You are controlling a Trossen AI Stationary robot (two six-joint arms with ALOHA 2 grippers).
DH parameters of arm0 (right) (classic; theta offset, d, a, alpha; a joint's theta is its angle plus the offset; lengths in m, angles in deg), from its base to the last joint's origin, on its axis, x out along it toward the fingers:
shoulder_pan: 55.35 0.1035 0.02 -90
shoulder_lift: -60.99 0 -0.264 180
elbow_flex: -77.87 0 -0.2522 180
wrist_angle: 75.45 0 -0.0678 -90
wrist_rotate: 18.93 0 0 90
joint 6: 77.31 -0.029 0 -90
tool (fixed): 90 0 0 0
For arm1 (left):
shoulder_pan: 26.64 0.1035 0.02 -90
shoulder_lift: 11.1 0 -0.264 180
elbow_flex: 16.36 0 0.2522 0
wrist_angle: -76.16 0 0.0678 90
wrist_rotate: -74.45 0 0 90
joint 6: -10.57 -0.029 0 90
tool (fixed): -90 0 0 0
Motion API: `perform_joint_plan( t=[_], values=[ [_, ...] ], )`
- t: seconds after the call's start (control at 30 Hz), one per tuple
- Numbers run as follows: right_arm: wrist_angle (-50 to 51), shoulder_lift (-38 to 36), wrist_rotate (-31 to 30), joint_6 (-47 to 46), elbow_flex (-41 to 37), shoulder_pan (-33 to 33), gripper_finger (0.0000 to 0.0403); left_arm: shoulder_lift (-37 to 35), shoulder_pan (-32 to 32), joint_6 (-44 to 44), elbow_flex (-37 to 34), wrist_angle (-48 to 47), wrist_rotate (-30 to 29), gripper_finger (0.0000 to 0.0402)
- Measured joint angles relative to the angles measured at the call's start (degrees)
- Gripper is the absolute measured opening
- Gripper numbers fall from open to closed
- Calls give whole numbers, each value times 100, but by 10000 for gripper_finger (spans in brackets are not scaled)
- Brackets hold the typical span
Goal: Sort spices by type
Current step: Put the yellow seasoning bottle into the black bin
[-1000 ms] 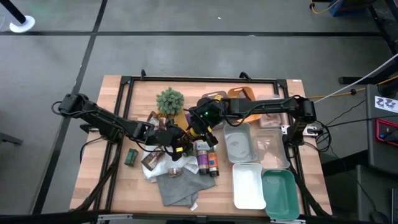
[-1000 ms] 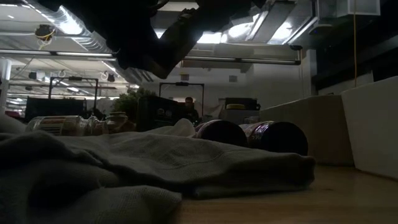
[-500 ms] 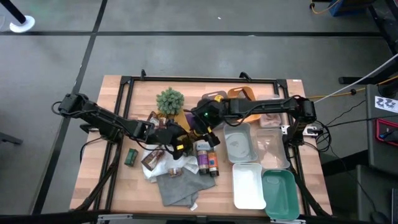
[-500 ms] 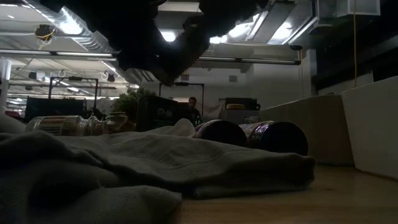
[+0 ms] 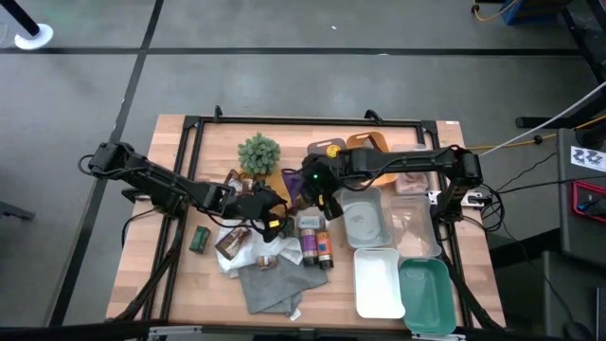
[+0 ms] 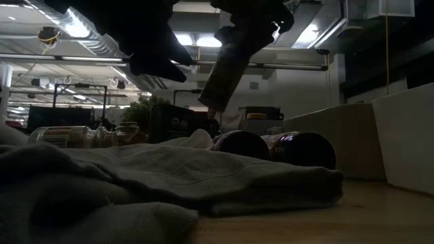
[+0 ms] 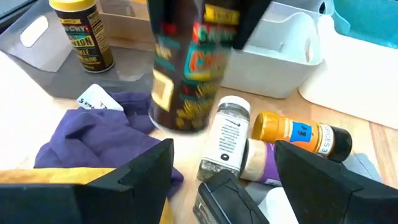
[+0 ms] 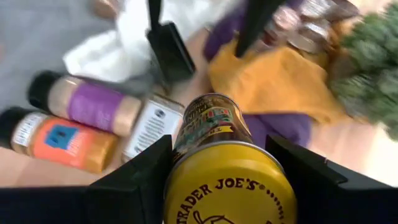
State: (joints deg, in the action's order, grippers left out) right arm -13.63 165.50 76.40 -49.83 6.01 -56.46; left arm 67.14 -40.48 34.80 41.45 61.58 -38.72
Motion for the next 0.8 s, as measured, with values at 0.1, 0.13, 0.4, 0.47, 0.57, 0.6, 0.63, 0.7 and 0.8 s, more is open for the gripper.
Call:
perform_joint_plan(
  t=[0.1, 0.13, 0.4, 0.47, 0.57, 0.6, 0.63, 0.7, 0.8],
  values=[
    [517, 0, -175, 0, 231, -44, 235, 0, 37, 89, 0, 0, 9, 262],
    [624, 0, -178, -7, 296, -55, 235, 0, 51, 95, 0, -2, 11, 262],
    [1354, -15, -245, -271, 356, -510, 235, 0, 56, 82, 0, -24, 16, 262],
    [1372, -15, -250, -302, 348, -652, 235, 0, 56, 64, 0, -24, 17, 262],
    [1344, -15, -248, -304, 347, -856, 235, 0, 56, 59, -2, -24, 17, 263],
    [1353, -15, -248, -304, 347, -930, 235, 0, 56, 57, -2, -24, 17, 263],
    [1362, -15, -241, -307, 347, -999, 235, 0, 56, 56, -2, -24, 17, 263],
    [1347, -15, -244, -310, 347, -1130, 235, 0, 56, 56, -2, -24, 17, 263],
    [1318, -15, -330, -366, 347, -1260, 235, 0, 56, 51, -2, -24, 20, 263]
  ],
)
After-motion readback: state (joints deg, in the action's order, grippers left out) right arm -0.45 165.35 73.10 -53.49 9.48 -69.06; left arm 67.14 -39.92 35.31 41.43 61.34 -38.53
